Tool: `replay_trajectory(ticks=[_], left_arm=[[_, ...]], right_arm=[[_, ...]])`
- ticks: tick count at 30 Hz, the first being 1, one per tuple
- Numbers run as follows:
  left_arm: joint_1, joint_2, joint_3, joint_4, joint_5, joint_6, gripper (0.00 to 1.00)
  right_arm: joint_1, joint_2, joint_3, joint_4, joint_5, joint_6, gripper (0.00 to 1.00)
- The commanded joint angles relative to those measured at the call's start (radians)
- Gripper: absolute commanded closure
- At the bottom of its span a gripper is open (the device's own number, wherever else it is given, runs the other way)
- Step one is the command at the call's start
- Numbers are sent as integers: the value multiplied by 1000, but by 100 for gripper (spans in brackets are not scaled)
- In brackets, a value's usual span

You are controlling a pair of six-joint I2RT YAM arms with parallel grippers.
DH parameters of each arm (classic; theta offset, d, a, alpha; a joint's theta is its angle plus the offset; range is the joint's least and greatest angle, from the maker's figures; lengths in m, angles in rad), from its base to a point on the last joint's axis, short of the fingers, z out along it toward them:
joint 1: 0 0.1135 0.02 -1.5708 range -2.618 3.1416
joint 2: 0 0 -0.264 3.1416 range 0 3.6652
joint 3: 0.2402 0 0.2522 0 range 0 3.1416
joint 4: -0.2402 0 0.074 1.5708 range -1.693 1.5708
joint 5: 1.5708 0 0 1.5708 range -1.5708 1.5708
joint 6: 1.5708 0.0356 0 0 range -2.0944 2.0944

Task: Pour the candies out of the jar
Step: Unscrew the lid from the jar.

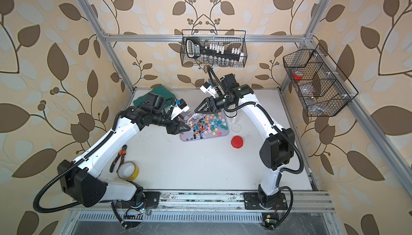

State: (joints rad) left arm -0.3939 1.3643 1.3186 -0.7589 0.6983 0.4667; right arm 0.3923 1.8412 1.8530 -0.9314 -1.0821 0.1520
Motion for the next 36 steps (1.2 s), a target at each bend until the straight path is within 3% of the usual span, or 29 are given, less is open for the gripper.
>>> replay_trajectory(ticks=[1, 5, 16, 25, 36], left_arm=[[-6, -22, 8, 13, 66, 15, 75], [-7, -23, 8, 13, 66, 15, 75], [-6, -23, 13, 16, 69, 13, 75], [-7, -21, 14, 16, 73, 10, 75], [-7, -21, 8, 25, 79, 9, 75]], right_arm=[[-13, -20, 6, 3, 10, -23, 41], [-13, -15, 6, 5, -2, -22, 46], [-11, -11, -24, 5, -15, -26, 41], [-11, -10, -16, 6, -16, -32, 44], [-12, -12, -27, 6, -41, -38, 55]])
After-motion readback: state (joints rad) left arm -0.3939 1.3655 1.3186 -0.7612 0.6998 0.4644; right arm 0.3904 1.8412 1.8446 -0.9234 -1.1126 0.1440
